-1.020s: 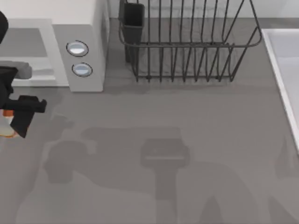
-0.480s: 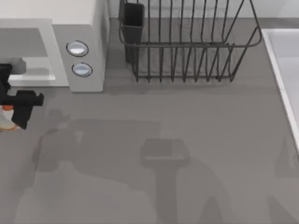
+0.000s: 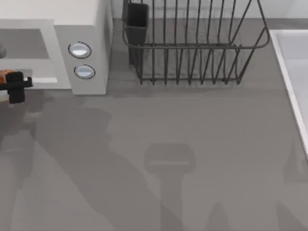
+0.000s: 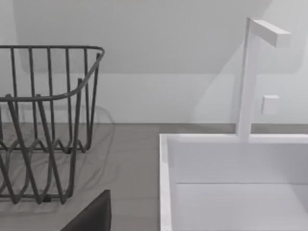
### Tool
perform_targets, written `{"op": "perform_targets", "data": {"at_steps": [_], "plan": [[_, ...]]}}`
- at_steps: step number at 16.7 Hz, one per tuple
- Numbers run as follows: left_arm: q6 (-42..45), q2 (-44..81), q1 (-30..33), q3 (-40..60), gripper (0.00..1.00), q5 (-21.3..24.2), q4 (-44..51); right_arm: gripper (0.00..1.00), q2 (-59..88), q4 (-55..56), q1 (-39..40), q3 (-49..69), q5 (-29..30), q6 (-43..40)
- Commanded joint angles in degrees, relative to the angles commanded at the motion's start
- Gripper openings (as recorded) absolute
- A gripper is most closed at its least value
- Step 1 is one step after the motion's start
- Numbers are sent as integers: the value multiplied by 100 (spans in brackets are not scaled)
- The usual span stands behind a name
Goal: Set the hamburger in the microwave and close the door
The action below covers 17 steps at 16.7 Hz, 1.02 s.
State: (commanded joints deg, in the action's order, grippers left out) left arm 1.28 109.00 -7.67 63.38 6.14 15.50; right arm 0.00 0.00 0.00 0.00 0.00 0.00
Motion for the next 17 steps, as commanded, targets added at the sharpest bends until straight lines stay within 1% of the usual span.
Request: {"op": "perform_targets", "data": {"at_steps": [5,9,11,13,15,17], "plan": [[87,435,-242,-701,0,235,-3221,100,0,0,0,0,0,0],[199,700,-245,-1291,0,361,-5315,100,0,0,0,0,0,0],[250,796,-208,-1532,0,402,-6034,100,0,0,0,0,0,0],[290,858,-165,-1708,0,429,-6509,100,0,0,0,0,0,0],[311,886,-137,-1798,0,441,-6739,100,0,0,0,0,0,0],[314,889,-133,-1808,0,442,-6765,100,0,0,0,0,0,0]]}}
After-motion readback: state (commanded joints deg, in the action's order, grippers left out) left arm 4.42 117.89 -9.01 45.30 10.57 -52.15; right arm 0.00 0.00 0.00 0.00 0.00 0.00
